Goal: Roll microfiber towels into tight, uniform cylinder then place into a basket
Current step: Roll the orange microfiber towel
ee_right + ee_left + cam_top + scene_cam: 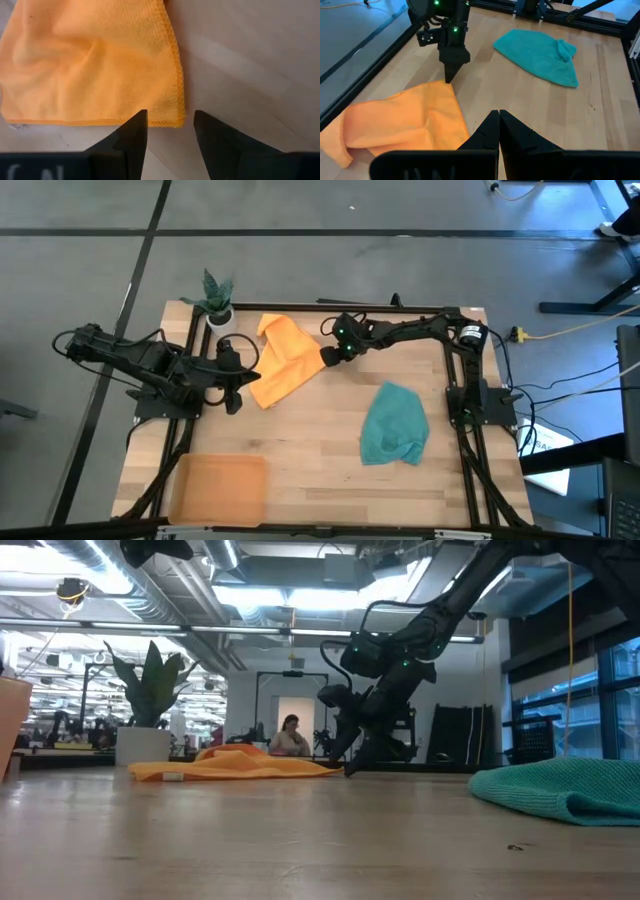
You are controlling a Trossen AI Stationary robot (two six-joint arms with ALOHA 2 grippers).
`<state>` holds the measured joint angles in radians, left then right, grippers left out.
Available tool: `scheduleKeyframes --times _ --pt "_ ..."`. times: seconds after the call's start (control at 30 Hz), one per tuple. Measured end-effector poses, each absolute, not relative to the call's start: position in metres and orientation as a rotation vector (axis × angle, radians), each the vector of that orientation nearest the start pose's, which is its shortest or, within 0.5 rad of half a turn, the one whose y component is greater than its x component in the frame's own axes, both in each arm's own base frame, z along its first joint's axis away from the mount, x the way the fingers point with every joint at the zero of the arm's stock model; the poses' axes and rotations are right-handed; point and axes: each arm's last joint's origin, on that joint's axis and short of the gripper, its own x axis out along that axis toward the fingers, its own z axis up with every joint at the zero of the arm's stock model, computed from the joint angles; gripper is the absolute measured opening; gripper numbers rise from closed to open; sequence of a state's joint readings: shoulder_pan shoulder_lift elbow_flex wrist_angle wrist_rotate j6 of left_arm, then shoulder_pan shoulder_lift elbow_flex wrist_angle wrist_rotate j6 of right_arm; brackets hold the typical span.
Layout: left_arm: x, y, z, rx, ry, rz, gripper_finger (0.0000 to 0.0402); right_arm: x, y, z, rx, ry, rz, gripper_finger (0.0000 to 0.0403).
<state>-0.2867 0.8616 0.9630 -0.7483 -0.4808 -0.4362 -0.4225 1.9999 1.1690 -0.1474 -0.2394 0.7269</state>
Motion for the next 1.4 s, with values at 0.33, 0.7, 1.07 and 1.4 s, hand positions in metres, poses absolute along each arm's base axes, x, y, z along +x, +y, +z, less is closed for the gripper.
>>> scheduleKeyframes --times 0.33,0.7,1.07,1.4 --pt "0.158 -0.032 0.332 -0.18 0.545 0.313 0.0 0.361 -0.155 0.122 0.955 0.849 -0.498 0.0056" --pt "0.158 -0.032 0.332 -0.179 0.545 0.312 0.0 0.354 -0.15 0.128 0.91 0.936 -0.417 0.0004" --pt "0.158 -0.033 0.332 -0.18 0.543 0.312 0.0 0.333 -0.138 0.172 0.852 0.995 -0.394 0.0002" --pt "0.159 -0.033 0.333 -0.199 0.531 0.314 0.0 0.31 -0.105 0.199 0.83 1.174 -0.354 0.0001"
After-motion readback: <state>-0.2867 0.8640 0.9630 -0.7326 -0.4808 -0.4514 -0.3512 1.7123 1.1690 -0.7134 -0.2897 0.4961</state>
